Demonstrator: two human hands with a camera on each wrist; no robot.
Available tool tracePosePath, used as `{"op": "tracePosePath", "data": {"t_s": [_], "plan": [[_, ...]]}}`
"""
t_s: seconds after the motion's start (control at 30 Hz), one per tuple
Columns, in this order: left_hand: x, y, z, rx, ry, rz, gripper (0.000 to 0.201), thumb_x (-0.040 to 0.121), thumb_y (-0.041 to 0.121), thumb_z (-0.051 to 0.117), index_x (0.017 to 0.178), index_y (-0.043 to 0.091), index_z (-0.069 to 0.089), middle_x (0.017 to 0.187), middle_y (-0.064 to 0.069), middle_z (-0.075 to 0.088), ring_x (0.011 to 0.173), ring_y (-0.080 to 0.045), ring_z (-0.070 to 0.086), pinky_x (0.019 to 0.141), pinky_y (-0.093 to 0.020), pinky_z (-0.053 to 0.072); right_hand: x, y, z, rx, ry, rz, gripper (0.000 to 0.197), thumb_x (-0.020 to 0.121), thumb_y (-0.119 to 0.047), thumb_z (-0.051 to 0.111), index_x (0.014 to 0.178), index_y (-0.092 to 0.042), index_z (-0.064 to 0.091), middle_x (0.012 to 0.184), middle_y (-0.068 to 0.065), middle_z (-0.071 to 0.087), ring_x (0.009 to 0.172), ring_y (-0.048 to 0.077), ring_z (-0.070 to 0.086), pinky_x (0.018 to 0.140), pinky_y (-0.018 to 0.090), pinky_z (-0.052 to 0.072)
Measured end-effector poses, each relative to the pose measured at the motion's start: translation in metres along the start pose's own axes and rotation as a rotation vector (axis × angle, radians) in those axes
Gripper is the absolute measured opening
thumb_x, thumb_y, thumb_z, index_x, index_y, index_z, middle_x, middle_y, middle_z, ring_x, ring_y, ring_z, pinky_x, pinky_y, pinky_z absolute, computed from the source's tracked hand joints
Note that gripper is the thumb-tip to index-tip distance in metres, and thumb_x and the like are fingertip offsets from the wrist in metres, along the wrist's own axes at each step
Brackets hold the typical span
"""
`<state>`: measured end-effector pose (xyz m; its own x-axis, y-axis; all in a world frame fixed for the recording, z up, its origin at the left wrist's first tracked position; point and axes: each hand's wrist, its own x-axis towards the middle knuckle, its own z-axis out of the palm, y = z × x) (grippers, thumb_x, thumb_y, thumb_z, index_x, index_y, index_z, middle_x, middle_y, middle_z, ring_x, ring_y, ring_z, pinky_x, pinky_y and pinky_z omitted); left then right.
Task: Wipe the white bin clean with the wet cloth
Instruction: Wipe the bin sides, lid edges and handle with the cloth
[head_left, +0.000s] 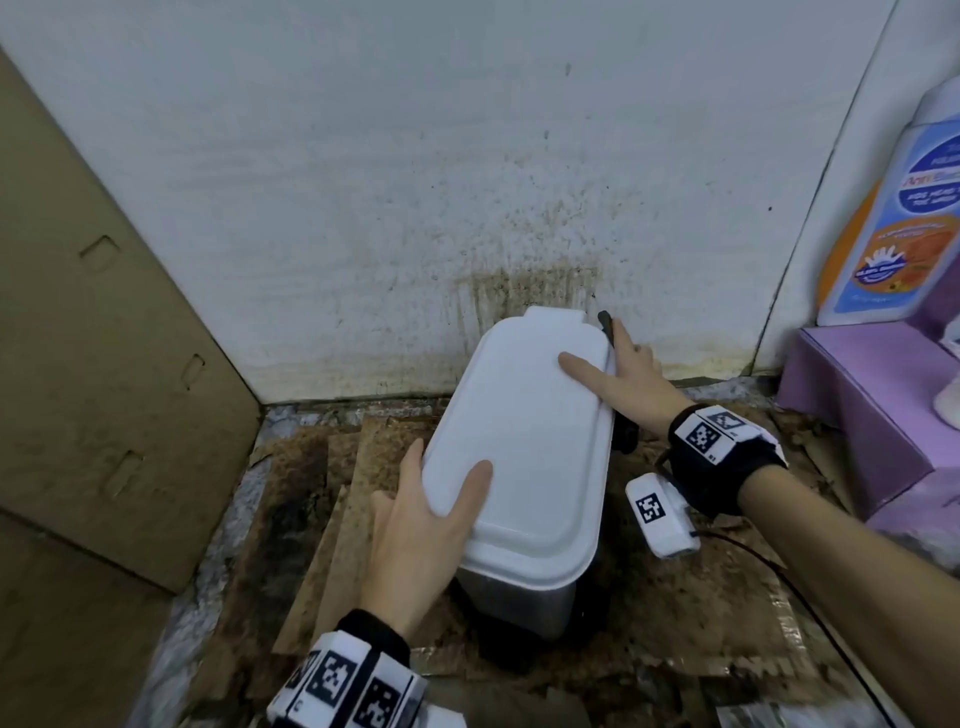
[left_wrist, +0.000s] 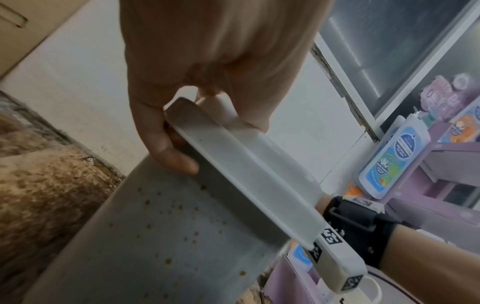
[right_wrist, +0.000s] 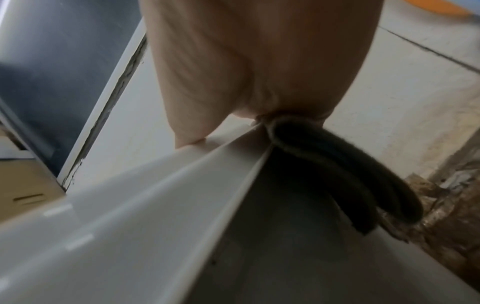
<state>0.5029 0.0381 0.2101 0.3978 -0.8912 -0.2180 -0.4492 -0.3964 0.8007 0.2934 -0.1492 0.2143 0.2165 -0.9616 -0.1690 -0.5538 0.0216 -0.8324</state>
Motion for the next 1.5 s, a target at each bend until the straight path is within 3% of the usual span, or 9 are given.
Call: {"op": "tracePosePath", "data": {"t_s": [0.27,0.43,0.57,0.8,0.97,1.13,1.3,1.4,1.5], "plan": [[0.017,-0.024,0.0,-0.065,-0.04,0.12,0.092,0.072,0.093,0.054,0.151,0.05,0.036,0.136,0.022,0.061,0.138,-0.027,0.048,0.106,-0.051,0.049,0.002,0.009,-0.004,0.112,0.012,-0.036,0.116,0.055,-0.09,0.069,0.152,-0.045,0.021,0.15,-0.005,0.036,0.134,0.024,0.046,0.108,0.052,0.045],[0.025,-0.018,-0.013,-0.105,-0.111,0.149,0.094,0.078,0.083,0.063,0.158,0.045,0.03,0.152,0.021,0.048,0.142,-0.015,0.044,0.114,-0.044,0.043,-0.014,0.012,0.001,0.245,0.165,-0.027,0.098,0.075,-0.062,0.078,0.152,-0.034,0.025,0.149,-0.003,0.036,0.132,0.023,0.046,0.108,0.048,0.045],[0.048,-0.02,-0.032,-0.005,-0.197,0.208,0.083,0.076,0.086,0.061,0.149,0.062,0.032,0.144,0.016,0.057,0.139,-0.021,0.049,0.109,-0.051,0.047,-0.036,0.018,0.014,0.384,0.343,0.013,0.098,0.075,-0.057,0.081,0.152,-0.033,0.025,0.154,-0.003,0.03,0.136,0.026,0.041,0.103,0.046,0.045],[0.068,-0.002,-0.052,-0.065,-0.156,0.195,0.106,0.064,0.089,0.062,0.151,0.033,0.043,0.14,0.012,0.059,0.12,-0.013,0.063,0.098,-0.046,0.057,-0.077,0.01,0.049,0.444,0.573,0.148,0.101,0.078,-0.051,0.08,0.154,-0.026,0.018,0.153,0.005,0.019,0.138,0.029,0.028,0.091,0.035,0.036],[0.069,-0.01,-0.044,-0.134,-0.107,0.149,0.084,0.079,0.078,0.065,0.149,0.034,0.045,0.141,0.011,0.056,0.123,-0.015,0.06,0.1,-0.048,0.055,-0.077,0.01,0.059,0.431,0.565,0.141,0.104,0.08,-0.054,0.077,0.155,-0.028,0.011,0.149,0.006,0.016,0.138,0.032,0.024,0.093,0.034,0.038],[0.064,-0.023,-0.03,-0.128,0.002,0.06,0.105,0.067,0.095,0.056,0.153,0.041,0.032,0.155,0.007,0.04,0.139,-0.024,0.045,0.109,-0.056,0.045,-0.068,0.013,0.047,0.366,0.522,0.108,0.098,0.085,-0.056,0.071,0.157,-0.027,0.01,0.152,0.005,0.015,0.14,0.031,0.024,0.093,0.034,0.04],[0.044,-0.022,-0.018,-0.104,0.112,-0.051,0.094,0.082,0.077,0.06,0.151,0.021,0.03,0.147,-0.003,0.031,0.111,-0.023,0.045,0.105,-0.049,0.048,-0.047,0.029,0.017,0.324,0.482,0.062,0.081,0.089,-0.064,0.056,0.154,-0.026,0.026,0.15,0.007,0.032,0.141,0.031,0.03,0.1,0.036,0.036],[0.033,-0.023,-0.014,-0.091,0.113,-0.054,0.101,0.076,0.083,0.063,0.15,0.023,0.03,0.146,-0.008,0.037,0.113,-0.023,0.044,0.106,-0.05,0.047,-0.034,0.035,0.001,0.308,0.387,0.051,0.078,0.085,-0.068,0.054,0.147,-0.024,0.039,0.142,0.006,0.047,0.132,0.029,0.046,0.106,0.047,0.042],[0.033,-0.028,-0.014,-0.104,0.119,-0.02,0.109,0.061,0.095,0.061,0.146,0.031,0.037,0.139,0.0,0.05,0.124,-0.024,0.053,0.103,-0.051,0.05,-0.025,0.035,-0.01,0.343,0.293,-0.019,0.069,0.094,-0.054,0.059,0.153,-0.026,0.036,0.152,-0.009,0.044,0.132,0.015,0.048,0.104,0.036,0.042]]}}
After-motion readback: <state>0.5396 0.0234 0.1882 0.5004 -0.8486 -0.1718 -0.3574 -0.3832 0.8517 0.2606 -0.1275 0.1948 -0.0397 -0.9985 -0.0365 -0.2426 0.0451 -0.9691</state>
